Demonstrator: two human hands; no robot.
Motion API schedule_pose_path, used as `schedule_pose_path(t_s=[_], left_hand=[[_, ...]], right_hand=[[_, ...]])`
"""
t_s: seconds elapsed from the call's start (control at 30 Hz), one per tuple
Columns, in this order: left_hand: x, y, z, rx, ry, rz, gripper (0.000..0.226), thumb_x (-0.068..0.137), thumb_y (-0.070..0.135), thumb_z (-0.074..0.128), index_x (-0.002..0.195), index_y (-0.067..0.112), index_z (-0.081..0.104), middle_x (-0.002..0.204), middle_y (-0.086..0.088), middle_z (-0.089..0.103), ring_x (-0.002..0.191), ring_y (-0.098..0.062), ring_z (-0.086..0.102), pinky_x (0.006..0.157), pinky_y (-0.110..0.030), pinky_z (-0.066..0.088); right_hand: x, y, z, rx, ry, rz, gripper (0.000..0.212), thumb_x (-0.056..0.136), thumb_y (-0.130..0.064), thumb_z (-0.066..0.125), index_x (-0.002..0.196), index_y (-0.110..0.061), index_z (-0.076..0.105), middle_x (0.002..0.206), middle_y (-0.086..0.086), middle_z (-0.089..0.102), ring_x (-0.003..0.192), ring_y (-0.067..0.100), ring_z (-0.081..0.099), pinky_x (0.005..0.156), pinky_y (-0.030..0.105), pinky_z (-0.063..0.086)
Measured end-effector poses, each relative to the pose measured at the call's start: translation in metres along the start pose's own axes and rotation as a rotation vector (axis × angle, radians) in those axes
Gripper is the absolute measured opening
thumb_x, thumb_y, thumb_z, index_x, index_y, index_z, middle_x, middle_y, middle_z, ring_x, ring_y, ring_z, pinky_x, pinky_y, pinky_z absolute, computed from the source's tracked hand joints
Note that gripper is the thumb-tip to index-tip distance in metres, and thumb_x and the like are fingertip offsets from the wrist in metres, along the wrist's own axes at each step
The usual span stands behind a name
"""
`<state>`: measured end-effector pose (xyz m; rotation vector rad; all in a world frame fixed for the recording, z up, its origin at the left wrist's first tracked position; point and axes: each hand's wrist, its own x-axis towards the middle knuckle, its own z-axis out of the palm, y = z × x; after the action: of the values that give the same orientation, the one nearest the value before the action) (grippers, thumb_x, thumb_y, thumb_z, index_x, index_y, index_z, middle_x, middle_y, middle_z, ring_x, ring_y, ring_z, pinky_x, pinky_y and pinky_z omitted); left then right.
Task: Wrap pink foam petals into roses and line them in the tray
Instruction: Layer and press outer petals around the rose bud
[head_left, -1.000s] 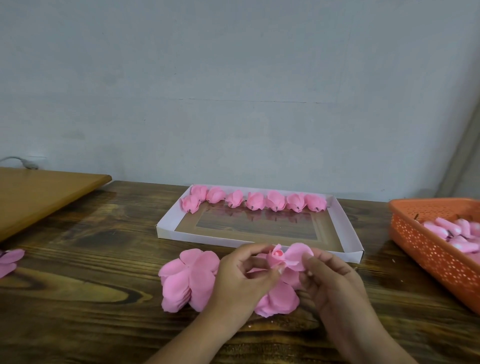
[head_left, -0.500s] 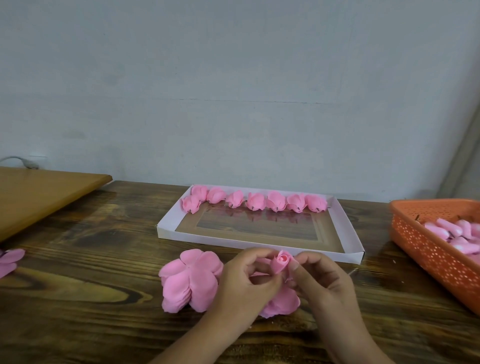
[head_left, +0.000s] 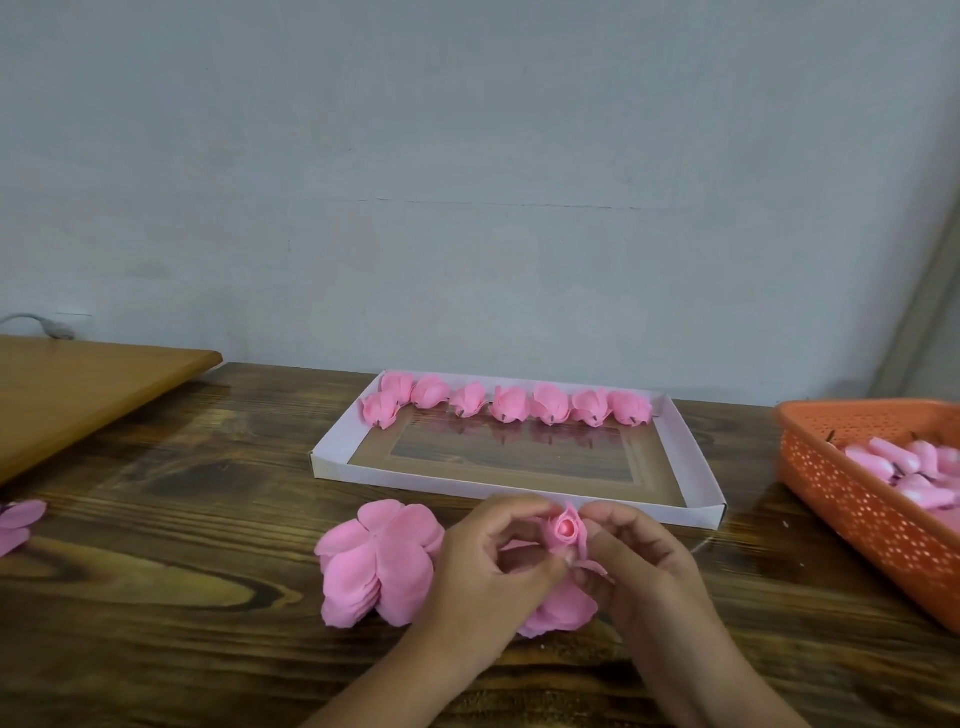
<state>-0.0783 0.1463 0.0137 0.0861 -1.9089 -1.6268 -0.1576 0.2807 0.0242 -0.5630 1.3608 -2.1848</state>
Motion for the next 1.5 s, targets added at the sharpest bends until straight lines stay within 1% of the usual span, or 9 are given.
schedule_pose_path(t_s=[0.23, 0.33, 0.47, 0.63, 0.77, 0.9, 1.03, 1.37, 1.5], left_hand=[[-0.002, 0.006, 0.000, -0.017, 0.016, 0.055, 0.031, 0.078, 0.031, 0.082, 0.108, 0.037, 0.077, 0.107, 0.005, 0.077, 0.101, -0.015, 0.072, 0.084, -0.026, 0.059], [-0.003, 0.004, -0.001, 0.023, 0.039, 0.054, 0.032, 0.080, 0.021, 0.085, 0.106, 0.037, 0.079, 0.106, 0.006, 0.076, 0.102, -0.015, 0.070, 0.084, -0.028, 0.057], [-0.003, 0.004, 0.000, 0.026, 0.024, 0.077, 0.031, 0.080, 0.020, 0.084, 0.109, 0.026, 0.079, 0.108, 0.001, 0.076, 0.106, -0.023, 0.069, 0.091, -0.041, 0.057], [-0.002, 0.004, -0.002, 0.080, 0.030, 0.131, 0.036, 0.077, 0.014, 0.087, 0.108, 0.031, 0.079, 0.111, 0.007, 0.074, 0.112, -0.018, 0.066, 0.092, -0.025, 0.054], [0.000, 0.007, -0.001, 0.096, 0.046, 0.123, 0.031, 0.072, 0.039, 0.083, 0.103, 0.041, 0.077, 0.107, 0.011, 0.067, 0.104, -0.015, 0.065, 0.084, -0.020, 0.053], [-0.002, 0.009, 0.000, 0.073, -0.034, 0.108, 0.034, 0.078, 0.041, 0.081, 0.110, 0.040, 0.074, 0.109, 0.005, 0.068, 0.102, -0.023, 0.067, 0.082, -0.029, 0.057], [-0.003, 0.009, 0.000, 0.056, -0.068, 0.058, 0.043, 0.075, 0.047, 0.085, 0.114, 0.037, 0.072, 0.113, 0.007, 0.067, 0.104, -0.018, 0.068, 0.079, -0.024, 0.055], [-0.002, 0.013, 0.000, 0.042, -0.019, 0.034, 0.022, 0.089, 0.048, 0.064, 0.110, 0.044, 0.072, 0.112, 0.014, 0.070, 0.108, -0.007, 0.067, 0.082, -0.014, 0.052], [-0.001, 0.010, -0.002, 0.005, -0.012, -0.010, 0.032, 0.084, 0.047, 0.063, 0.109, 0.031, 0.075, 0.110, 0.011, 0.072, 0.108, -0.008, 0.068, 0.085, -0.015, 0.052]], right_hand=[[0.001, -0.001, -0.001, 0.175, -0.158, 0.145, 0.038, 0.079, -0.009, 0.076, 0.115, 0.000, 0.067, 0.115, 0.027, 0.068, 0.104, 0.034, 0.067, 0.086, 0.036, 0.059], [0.000, -0.003, 0.001, 0.234, -0.195, 0.196, 0.049, 0.072, -0.017, 0.077, 0.118, -0.003, 0.068, 0.116, 0.023, 0.068, 0.106, 0.033, 0.066, 0.091, 0.036, 0.058], [-0.001, -0.004, 0.001, 0.326, -0.192, 0.216, 0.044, 0.071, 0.000, 0.077, 0.115, -0.003, 0.070, 0.107, 0.021, 0.072, 0.095, 0.030, 0.072, 0.078, 0.033, 0.061], [-0.002, -0.006, 0.001, 0.328, -0.193, 0.191, 0.038, 0.072, 0.000, 0.077, 0.109, -0.003, 0.073, 0.099, 0.018, 0.074, 0.085, 0.024, 0.074, 0.072, 0.030, 0.061], [-0.002, -0.004, 0.001, 0.322, -0.195, 0.147, 0.027, 0.080, 0.000, 0.066, 0.106, -0.001, 0.074, 0.099, 0.021, 0.073, 0.081, 0.023, 0.074, 0.072, 0.028, 0.061], [-0.002, -0.005, 0.004, 0.244, -0.154, 0.117, 0.037, 0.080, -0.007, 0.067, 0.115, 0.005, 0.066, 0.113, 0.033, 0.066, 0.099, 0.042, 0.069, 0.078, 0.047, 0.061], [-0.003, -0.004, 0.006, 0.180, -0.095, 0.099, 0.030, 0.077, -0.005, 0.069, 0.106, 0.000, 0.070, 0.107, 0.032, 0.069, 0.094, 0.049, 0.070, 0.066, 0.053, 0.059], [0.002, 0.002, 0.001, 0.246, -0.114, 0.087, 0.038, 0.082, -0.009, 0.068, 0.116, 0.006, 0.065, 0.120, 0.030, 0.066, 0.111, 0.039, 0.066, 0.093, 0.042, 0.057], [0.001, 0.000, 0.001, 0.291, -0.121, 0.108, 0.045, 0.078, -0.013, 0.071, 0.119, 0.007, 0.064, 0.121, 0.028, 0.066, 0.102, 0.029, 0.071, 0.080, 0.028, 0.060]])
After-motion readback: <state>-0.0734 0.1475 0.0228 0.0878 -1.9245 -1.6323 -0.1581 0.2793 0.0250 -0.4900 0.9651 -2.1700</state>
